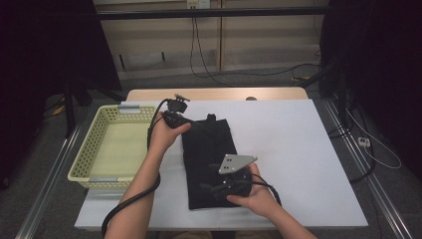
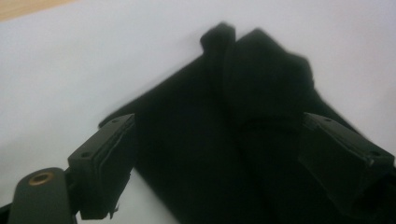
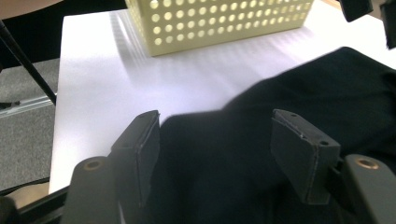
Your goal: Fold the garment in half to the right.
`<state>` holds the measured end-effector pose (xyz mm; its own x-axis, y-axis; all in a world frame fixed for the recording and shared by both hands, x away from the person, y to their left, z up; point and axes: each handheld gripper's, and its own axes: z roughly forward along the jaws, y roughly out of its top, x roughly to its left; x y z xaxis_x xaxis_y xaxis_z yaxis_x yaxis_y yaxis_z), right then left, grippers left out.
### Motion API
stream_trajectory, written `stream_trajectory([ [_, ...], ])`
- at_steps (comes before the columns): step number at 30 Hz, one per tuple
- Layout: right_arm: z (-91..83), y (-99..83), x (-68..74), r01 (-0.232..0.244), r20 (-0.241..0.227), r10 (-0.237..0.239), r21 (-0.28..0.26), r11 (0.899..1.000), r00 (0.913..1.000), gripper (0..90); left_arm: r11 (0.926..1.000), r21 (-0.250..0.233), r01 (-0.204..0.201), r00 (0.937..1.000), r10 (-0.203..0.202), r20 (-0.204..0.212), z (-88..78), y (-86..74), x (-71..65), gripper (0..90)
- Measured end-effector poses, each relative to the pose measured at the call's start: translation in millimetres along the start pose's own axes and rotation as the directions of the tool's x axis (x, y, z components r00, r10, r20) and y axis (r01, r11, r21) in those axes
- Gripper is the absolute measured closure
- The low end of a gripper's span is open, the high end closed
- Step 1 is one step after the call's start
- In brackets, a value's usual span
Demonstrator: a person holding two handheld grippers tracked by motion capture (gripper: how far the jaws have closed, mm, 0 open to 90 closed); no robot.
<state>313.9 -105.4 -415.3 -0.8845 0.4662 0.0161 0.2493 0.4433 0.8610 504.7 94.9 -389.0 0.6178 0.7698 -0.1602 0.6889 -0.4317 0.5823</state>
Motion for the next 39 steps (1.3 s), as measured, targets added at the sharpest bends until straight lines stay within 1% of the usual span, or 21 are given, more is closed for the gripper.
stream_trajectory([
  [3, 10.5, 1.8, 5.7, 0.013, -0.028, -0.012, 0.021, 1.000, 0.9995, 37.6, 0.9999, -0.012, 0.009, 0.9999, -0.009, 0.008, -2.8, -12.9, 0.2, 13.4],
  [7, 22.1, 3.0, 14.0, 0.031, -0.043, -0.029, 0.048, 0.998, 0.9987, 37.9, 1.0000, -0.005, 0.002, 0.9999, -0.002, -0.017, -4.6, -27.0, 0.1, 13.4],
  [8, 24.8, 2.9, 16.1, 0.036, -0.047, -0.034, 0.054, 0.998, 0.9983, 38.0, 1.0000, -0.003, 0.001, 0.9999, -0.001, -0.016, -5.1, -29.8, 0.3, 13.4],
  [10, 30.0, 2.3, 20.4, 0.049, -0.039, -0.046, 0.067, 0.997, 0.9982, 39.6, 1.0000, -0.006, 0.000, 1.0000, 0.000, -0.009, -6.2, -35.0, 0.8, 13.4],
  [13, 37.7, 0.3, 24.1, 0.060, -0.037, -0.057, 0.088, 0.994, 0.9977, 41.5, 0.9998, -0.017, 0.003, 0.9994, -0.004, -0.033, -8.4, -41.3, 0.6, 13.4],
  [16, 43.7, -1.5, 26.4, 0.072, -0.038, -0.068, 0.110, 0.991, 0.9969, 43.9, 0.9996, -0.028, 0.005, 0.9992, -0.006, -0.040, -9.8, -45.7, -1.4, 13.4],
  [18, 46.3, -2.5, 27.3, 0.081, -0.025, -0.079, 0.124, 0.989, 0.9966, 46.2, 0.9996, -0.029, 0.002, 0.9989, -0.003, -0.046, -9.7, -48.7, -3.2, 13.4],
  [19, 47.4, -3.1, 27.3, 0.080, -0.016, -0.078, 0.132, 0.988, 0.9968, 46.5, 0.9996, -0.026, 0.009, 0.9987, -0.010, -0.051, -9.2, -50.5, -4.1, 13.4],
  [21, 48.7, -4.4, 27.2, 0.066, -0.008, -0.065, 0.134, 0.989, 0.9978, 48.1, 0.9997, -0.021, 0.010, 0.9983, -0.011, -0.057, -6.9, -53.3, -5.0, 13.4],
  [22, 49.1, -4.8, 27.3, 0.060, -0.001, -0.060, 0.137, 0.989, 0.9982, 49.2, 1.0000, -0.004, 0.004, 0.9983, -0.004, -0.059, -6.1, -53.6, -5.3, 13.4],
  [23, 49.4, -5.0, 27.6, 0.058, 0.007, -0.059, 0.139, 0.989, 0.9982, 50.2, 1.0000, -0.004, -0.002, 0.9982, 0.002, -0.060, -6.2, -54.0, -5.9, 13.4],
  [24, 49.6, -5.1, 28.2, 0.055, 0.011, -0.057, 0.137, 0.989, 0.9983, 51.2, 0.9999, -0.011, -0.002, 0.9982, 0.002, -0.059, -7.0, -54.5, -5.9, 13.5],
  [26, 49.8, -5.5, 29.0, 0.062, 0.016, -0.065, 0.135, 0.989, 0.9978, 57.7, 0.9995, -0.027, 0.014, 0.9988, -0.015, -0.047, -8.6, -56.8, -5.6, 13.5],
  [27, 50.1, -5.8, 29.1, 0.067, 0.020, -0.070, 0.136, 0.988, 0.9973, 59.3, 0.9995, -0.027, 0.013, 0.9986, -0.015, -0.050, -9.6, -58.0, -5.2, 13.4],
  [28, 50.2, -6.2, 28.8, 0.067, 0.018, -0.070, 0.140, 0.988, 0.9974, 61.0, 0.9996, -0.026, 0.010, 0.9984, -0.011, -0.056, -10.3, -58.8, -5.1, 13.5],
  [29, 50.2, -6.8, 28.1, 0.065, 0.016, -0.068, 0.142, 0.988, 0.9976, 64.5, 0.9995, -0.028, 0.013, 0.9986, -0.015, -0.050, -11.3, -59.5, -4.8, 13.5],
  [30, 49.9, -7.4, 26.9, 0.065, 0.016, -0.068, 0.141, 0.988, 0.9976, 67.5, 0.9989, -0.041, 0.025, 0.9982, -0.027, -0.053, -12.1, -60.1, -5.3, 13.5],
  [31, 49.0, -8.0, 25.7, 0.061, 0.017, -0.064, 0.137, 0.989, 0.9978, 70.4, 0.9992, -0.036, 0.014, 0.9980, -0.016, -0.061, -13.8, -60.5, -5.2, 13.4],
  [34, 45.5, -8.5, 22.6, 0.051, 0.013, -0.053, 0.125, 0.991, 0.9985, 76.7, 0.9991, -0.041, 0.011, 0.9976, -0.013, -0.067, -16.2, -61.6, -6.9, 13.4],
  [37, 41.2, -8.6, 20.6, 0.034, 0.009, -0.035, 0.104, 0.994, 0.9993, 80.1, 0.9995, -0.032, -0.003, 0.9970, 0.000, -0.078, -18.2, -62.1, -6.9, 13.5],
  [39, 37.3, -8.5, 18.9, 0.006, -0.002, -0.006, 0.091, 0.996, 1.0000, 81.5, 0.9993, -0.037, -0.001, 0.9969, -0.002, -0.078, -20.2, -62.1, -6.9, 13.5],
])
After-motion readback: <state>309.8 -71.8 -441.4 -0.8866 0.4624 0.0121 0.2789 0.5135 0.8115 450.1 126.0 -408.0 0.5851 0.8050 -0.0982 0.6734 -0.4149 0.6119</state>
